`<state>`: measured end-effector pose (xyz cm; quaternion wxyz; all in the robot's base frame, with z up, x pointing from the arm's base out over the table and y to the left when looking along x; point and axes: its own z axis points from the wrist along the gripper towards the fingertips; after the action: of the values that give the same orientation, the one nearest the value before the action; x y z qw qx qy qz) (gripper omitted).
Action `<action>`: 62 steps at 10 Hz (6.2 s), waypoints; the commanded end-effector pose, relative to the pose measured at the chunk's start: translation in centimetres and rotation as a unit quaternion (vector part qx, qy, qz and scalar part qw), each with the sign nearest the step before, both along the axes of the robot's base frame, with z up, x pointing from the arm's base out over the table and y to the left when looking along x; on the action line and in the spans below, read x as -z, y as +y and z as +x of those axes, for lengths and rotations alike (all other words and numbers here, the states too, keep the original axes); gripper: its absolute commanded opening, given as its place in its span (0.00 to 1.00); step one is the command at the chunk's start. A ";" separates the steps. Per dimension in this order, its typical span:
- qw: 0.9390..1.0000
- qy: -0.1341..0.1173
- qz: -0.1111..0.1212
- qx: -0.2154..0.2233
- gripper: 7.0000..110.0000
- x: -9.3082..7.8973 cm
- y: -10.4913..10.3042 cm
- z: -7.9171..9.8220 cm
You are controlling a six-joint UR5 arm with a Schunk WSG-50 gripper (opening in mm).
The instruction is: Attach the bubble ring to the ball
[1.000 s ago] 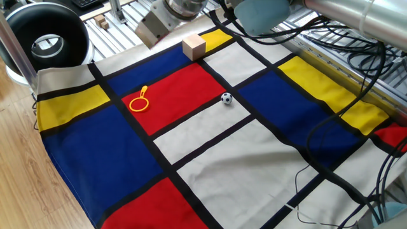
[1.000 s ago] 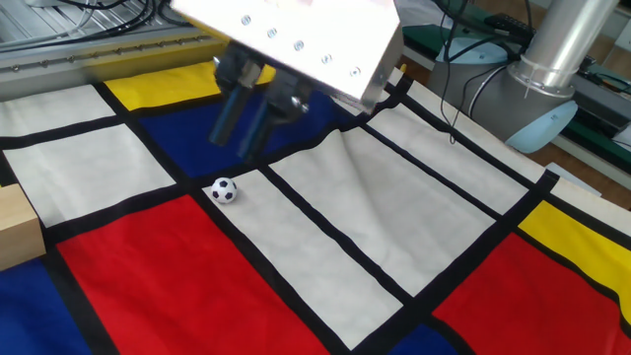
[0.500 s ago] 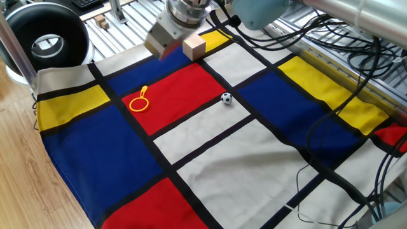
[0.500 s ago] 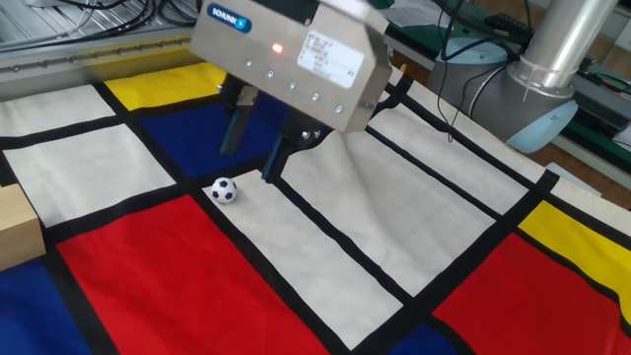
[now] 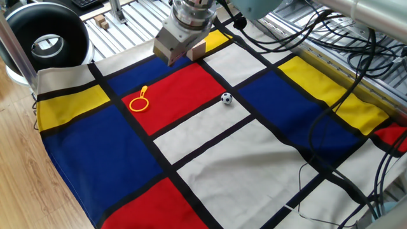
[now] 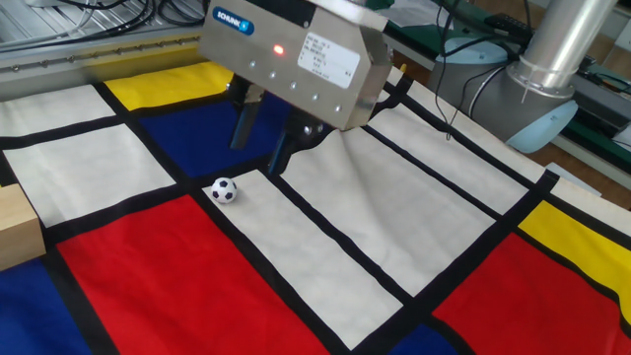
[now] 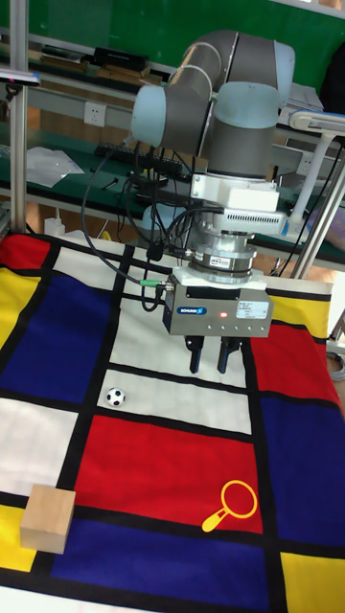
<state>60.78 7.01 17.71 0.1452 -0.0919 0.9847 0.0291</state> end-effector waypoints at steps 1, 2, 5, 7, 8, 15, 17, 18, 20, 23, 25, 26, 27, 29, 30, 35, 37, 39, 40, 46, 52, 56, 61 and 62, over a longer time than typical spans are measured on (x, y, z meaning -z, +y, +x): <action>0.999 0.025 0.011 -0.036 0.15 -0.8 0.0 -1.1; 0.999 0.027 0.024 -0.038 0.15 -0.9 0.6 -1.3; 0.999 0.024 -0.001 -0.048 0.15 -1.1 -0.5 -1.2; 0.999 0.028 0.008 -0.043 0.15 -0.7 -0.2 -1.3; 0.998 0.030 0.015 -0.043 0.15 -0.7 0.2 -1.4; 0.990 0.112 -0.041 -0.075 0.15 -0.1 -2.5 -5.5; 0.991 0.106 -0.032 -0.071 0.15 -0.1 -2.0 -5.2; 0.992 0.097 -0.026 -0.076 0.15 -0.2 -1.7 -4.8; 0.996 0.043 -0.023 -0.081 0.15 -0.5 -1.2 -2.1; 0.997 0.034 -0.021 -0.065 0.15 -0.6 -1.3 -1.6; 0.998 0.039 -0.027 -0.030 0.15 -0.6 -2.0 -1.7; 0.998 0.043 -0.023 -0.025 0.15 -0.6 -1.9 -1.9; 0.998 0.044 -0.022 -0.030 0.15 -0.5 -1.8 -2.0; 0.997 0.055 -0.018 -0.051 0.15 -0.5 -1.4 -2.6; 0.993 0.075 -0.031 -0.090 0.15 -0.3 -1.7 -3.7; 0.981 0.053 -0.054 -0.179 0.15 7.5 3.0 4.6; 0.971 0.037 -0.075 -0.222 0.15 12.0 3.7 8.8; 0.970 0.038 -0.075 -0.230 0.15 15.3 5.2 10.6; 0.968 0.042 -0.092 -0.231 0.15 15.2 5.2 11.3; 0.880 0.190 -0.104 -0.423 0.15 13.6 4.0 3.6; 0.838 0.059 -0.173 -0.515 0.36 14.6 4.1 10.8; 0.821 0.021 -0.154 -0.550 0.15 15.3 5.8 12.1; 0.806 0.005 -0.154 -0.572 0.15 17.8 6.6 13.0; 0.800 0.013 -0.157 -0.579 0.15 18.1 6.5 12.7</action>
<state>73.28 13.12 1.08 0.0695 -0.6529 0.7525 -0.0513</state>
